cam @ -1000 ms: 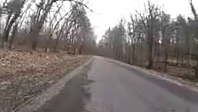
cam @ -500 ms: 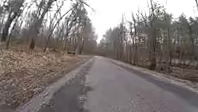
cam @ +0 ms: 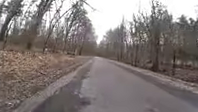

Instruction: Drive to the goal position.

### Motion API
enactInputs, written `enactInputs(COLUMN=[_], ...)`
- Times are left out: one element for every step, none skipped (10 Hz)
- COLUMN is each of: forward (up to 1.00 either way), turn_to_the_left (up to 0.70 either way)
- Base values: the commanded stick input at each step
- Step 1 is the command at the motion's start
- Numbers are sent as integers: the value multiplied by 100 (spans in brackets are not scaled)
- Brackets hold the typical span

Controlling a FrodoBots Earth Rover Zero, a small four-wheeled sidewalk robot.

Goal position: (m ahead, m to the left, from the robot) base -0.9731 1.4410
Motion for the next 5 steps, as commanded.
enactInputs(forward=[100, 100, 100, 100, 100], turn_to_the_left=[37, 0, 0, 0, 0])
